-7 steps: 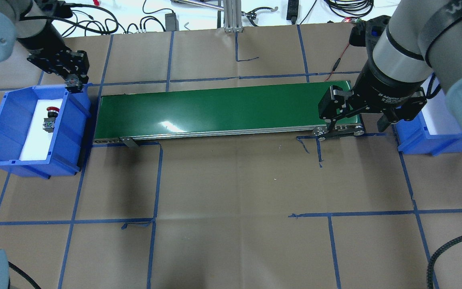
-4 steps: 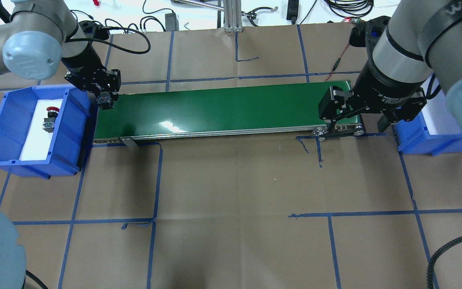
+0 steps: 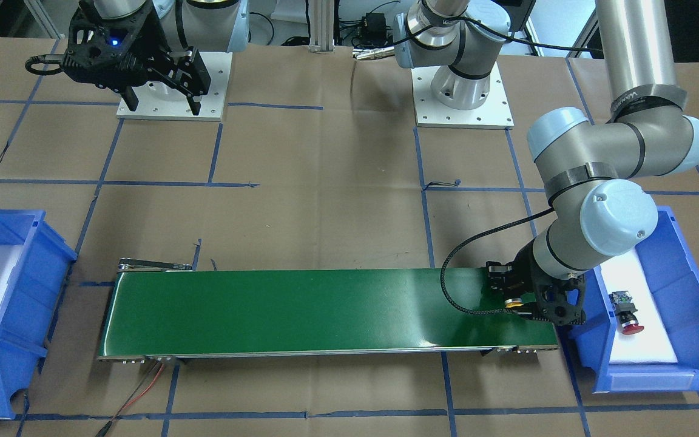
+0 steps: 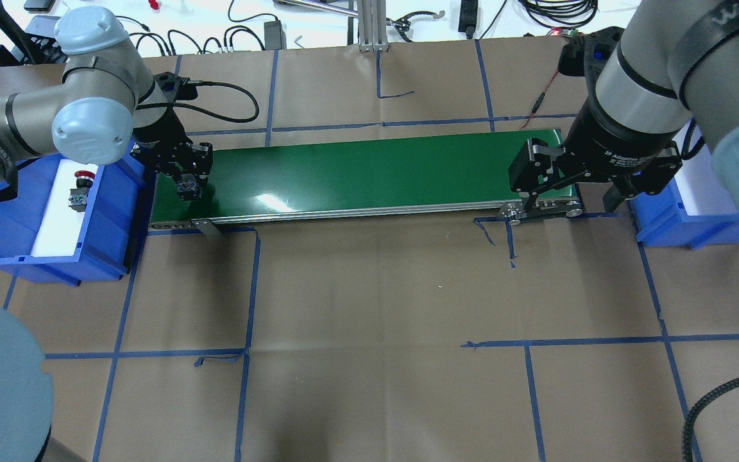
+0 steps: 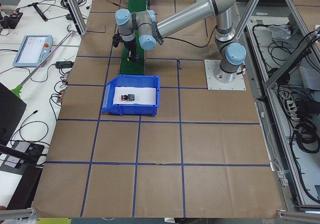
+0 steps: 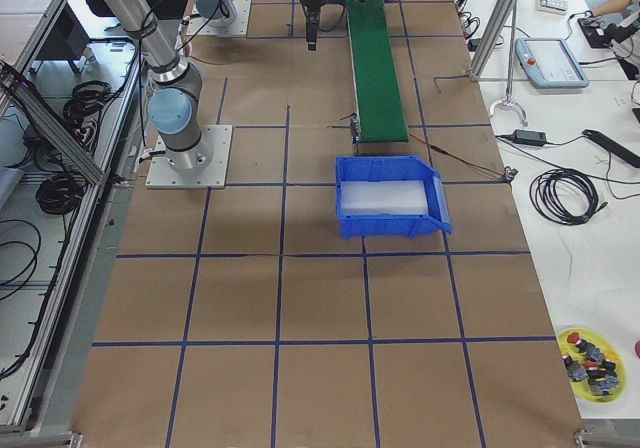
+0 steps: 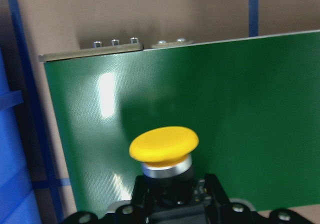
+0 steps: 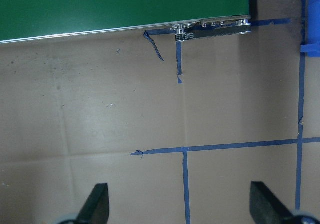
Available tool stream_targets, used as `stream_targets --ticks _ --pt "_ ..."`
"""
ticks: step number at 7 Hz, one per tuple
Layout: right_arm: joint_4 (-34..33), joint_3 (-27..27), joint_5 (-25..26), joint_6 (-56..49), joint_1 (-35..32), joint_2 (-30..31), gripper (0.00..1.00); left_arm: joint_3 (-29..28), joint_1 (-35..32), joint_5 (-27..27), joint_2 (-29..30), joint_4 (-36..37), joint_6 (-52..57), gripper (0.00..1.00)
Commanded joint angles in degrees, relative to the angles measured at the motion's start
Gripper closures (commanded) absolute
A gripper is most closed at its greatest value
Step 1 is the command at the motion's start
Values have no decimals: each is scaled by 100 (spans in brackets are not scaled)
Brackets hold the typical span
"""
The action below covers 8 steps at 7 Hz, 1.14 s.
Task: Transport two buttons from left to right
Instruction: 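Lower the yellow button onto the belt and open the left gripper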
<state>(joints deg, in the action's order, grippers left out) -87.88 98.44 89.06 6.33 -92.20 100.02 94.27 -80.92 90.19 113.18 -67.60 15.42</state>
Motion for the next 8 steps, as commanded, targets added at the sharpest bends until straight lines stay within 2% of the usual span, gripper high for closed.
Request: stream_targets --ticks 1,2,4,7,8 --pt "-9 0 6 0 0 0 0 21 -11 -1 186 255 23 85" --pt "-9 0 6 0 0 0 0 21 -11 -1 204 265 5 81" --pt "-9 0 6 0 0 0 0 -31 -11 -1 187 282 -65 1" --pt "-9 0 6 0 0 0 0 -338 -2 17 -49 204 -48 0" --pt "-18 0 6 0 0 0 0 -557 -2 17 -294 -162 -39 0"
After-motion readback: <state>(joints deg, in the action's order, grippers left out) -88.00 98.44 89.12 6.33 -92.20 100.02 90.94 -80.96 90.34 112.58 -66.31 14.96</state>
